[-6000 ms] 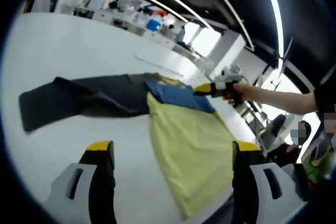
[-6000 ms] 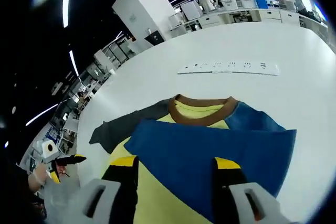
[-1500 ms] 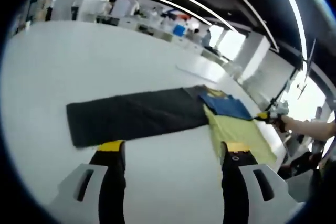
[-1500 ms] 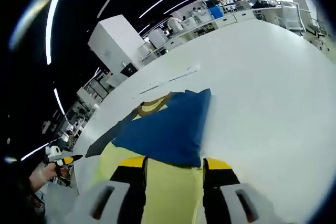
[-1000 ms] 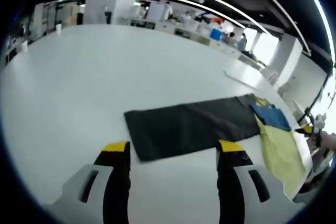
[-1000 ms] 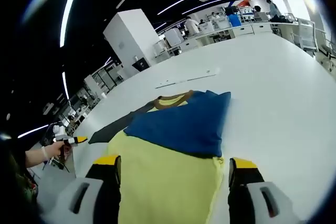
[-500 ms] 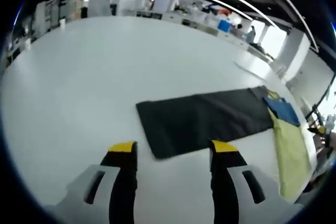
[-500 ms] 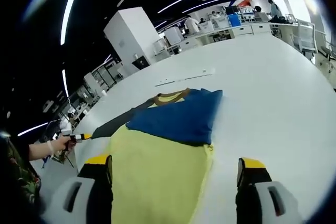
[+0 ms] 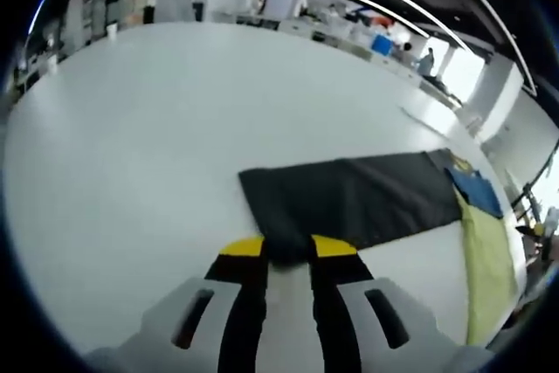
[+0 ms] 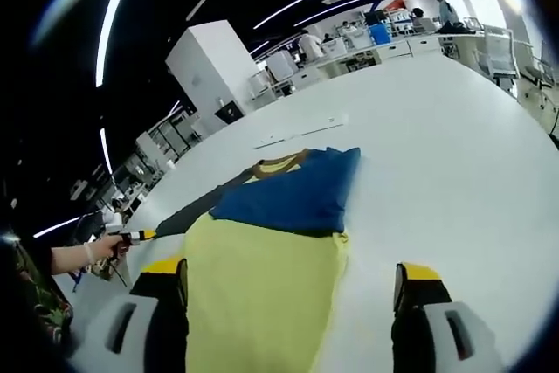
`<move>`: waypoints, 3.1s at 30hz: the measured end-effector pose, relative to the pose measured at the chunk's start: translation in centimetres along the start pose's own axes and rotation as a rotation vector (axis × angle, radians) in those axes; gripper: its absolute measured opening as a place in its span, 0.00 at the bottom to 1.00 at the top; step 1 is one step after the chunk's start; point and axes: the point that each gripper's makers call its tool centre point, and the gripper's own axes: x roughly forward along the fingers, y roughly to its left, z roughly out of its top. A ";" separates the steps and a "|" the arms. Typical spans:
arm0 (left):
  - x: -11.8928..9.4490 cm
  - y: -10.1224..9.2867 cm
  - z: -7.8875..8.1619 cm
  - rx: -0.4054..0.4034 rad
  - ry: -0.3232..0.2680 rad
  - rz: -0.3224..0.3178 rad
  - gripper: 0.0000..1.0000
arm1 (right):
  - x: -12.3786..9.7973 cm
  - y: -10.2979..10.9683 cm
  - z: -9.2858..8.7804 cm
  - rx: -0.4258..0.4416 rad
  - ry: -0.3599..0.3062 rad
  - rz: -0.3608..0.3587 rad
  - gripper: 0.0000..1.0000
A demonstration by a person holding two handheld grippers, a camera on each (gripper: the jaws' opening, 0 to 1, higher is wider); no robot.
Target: Fold the garment on the visible template until the final outline fits inside the template.
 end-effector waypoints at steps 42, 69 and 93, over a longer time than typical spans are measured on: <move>-1.2 -18.6 8.8 0.007 -0.138 -0.410 0.00 | -2.7 0.3 0.3 -0.099 -0.064 0.005 0.98; 0.0 -31.3 9.1 0.270 -0.068 -0.662 0.00 | -5.4 -1.3 -2.1 -0.033 -0.102 -0.048 0.96; 0.5 -44.5 8.5 0.266 -0.043 -0.877 0.00 | -6.2 -2.4 -2.9 0.013 -0.129 -0.055 0.95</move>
